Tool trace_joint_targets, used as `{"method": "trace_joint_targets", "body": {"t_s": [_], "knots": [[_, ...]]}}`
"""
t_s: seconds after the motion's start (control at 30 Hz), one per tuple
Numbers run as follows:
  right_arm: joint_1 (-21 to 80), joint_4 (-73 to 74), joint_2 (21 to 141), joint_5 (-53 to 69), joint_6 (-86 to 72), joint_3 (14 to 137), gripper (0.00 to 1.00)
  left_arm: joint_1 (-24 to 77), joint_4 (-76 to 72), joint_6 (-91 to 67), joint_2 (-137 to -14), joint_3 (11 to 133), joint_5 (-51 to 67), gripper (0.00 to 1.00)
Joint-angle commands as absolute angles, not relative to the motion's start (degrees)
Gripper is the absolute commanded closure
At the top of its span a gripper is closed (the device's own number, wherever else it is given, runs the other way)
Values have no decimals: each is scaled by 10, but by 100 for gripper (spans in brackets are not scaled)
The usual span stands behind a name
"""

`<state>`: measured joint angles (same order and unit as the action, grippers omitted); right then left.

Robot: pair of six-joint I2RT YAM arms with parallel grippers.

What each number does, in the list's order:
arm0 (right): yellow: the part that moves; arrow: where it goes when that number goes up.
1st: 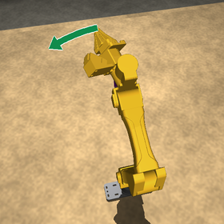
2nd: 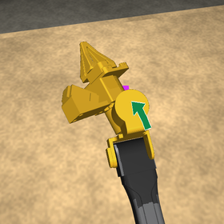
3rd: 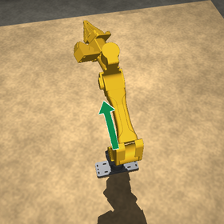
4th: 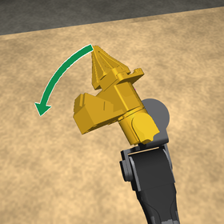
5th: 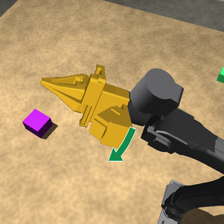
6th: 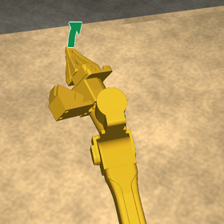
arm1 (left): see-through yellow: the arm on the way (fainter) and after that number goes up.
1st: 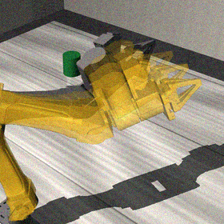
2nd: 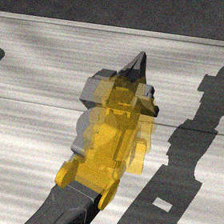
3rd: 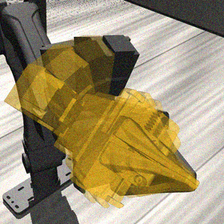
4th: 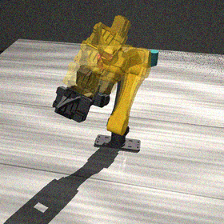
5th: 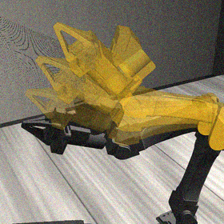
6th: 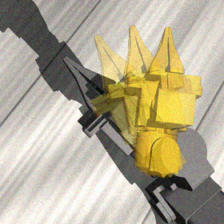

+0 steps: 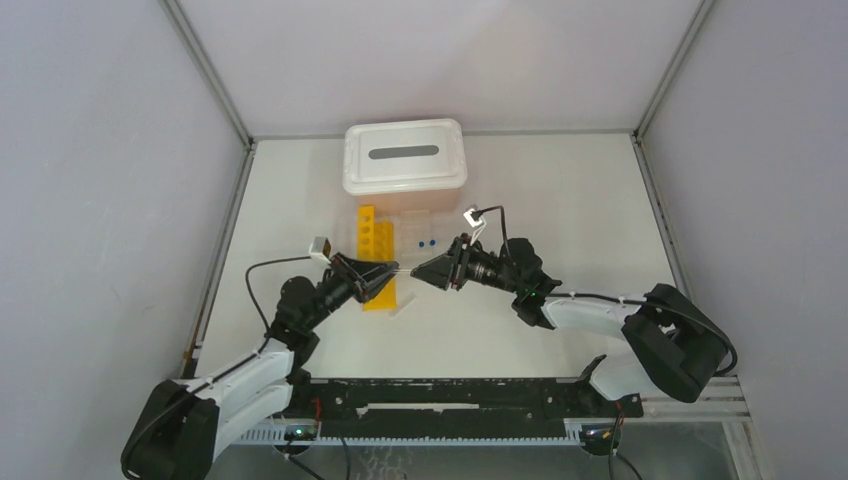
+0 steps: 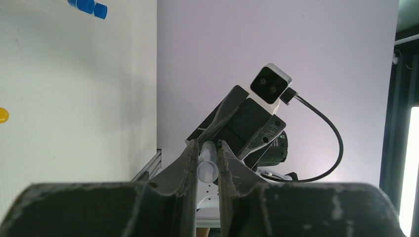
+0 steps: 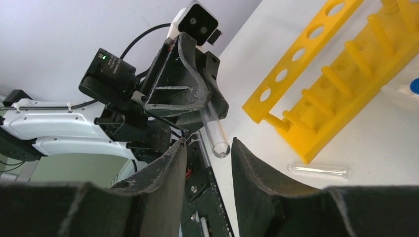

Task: Organize the chemistry lab equipment
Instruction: Pick up the test tube at the center of the board.

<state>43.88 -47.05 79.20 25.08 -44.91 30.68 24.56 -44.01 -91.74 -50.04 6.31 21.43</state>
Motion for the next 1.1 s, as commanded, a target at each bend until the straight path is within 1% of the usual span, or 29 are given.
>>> {"method": "trace_joint_targets", "body": {"t_s": [0.0,0.3,0.43,0.8,1.07], "knots": [[436,-507,802,264,-458,331,55,242,-478,-922,-504,74,225,91],[435,-516,807,265,-460,334,58,242,-483,-918,-518,78,234,91],[435,-513,812,269,-461,341,62,242,-500,-923,-532,76,234,91],[433,-516,822,269,-462,345,68,242,-518,-927,-546,74,239,91],[428,-511,821,266,-461,348,68,242,-519,-927,-548,73,244,91]]}}
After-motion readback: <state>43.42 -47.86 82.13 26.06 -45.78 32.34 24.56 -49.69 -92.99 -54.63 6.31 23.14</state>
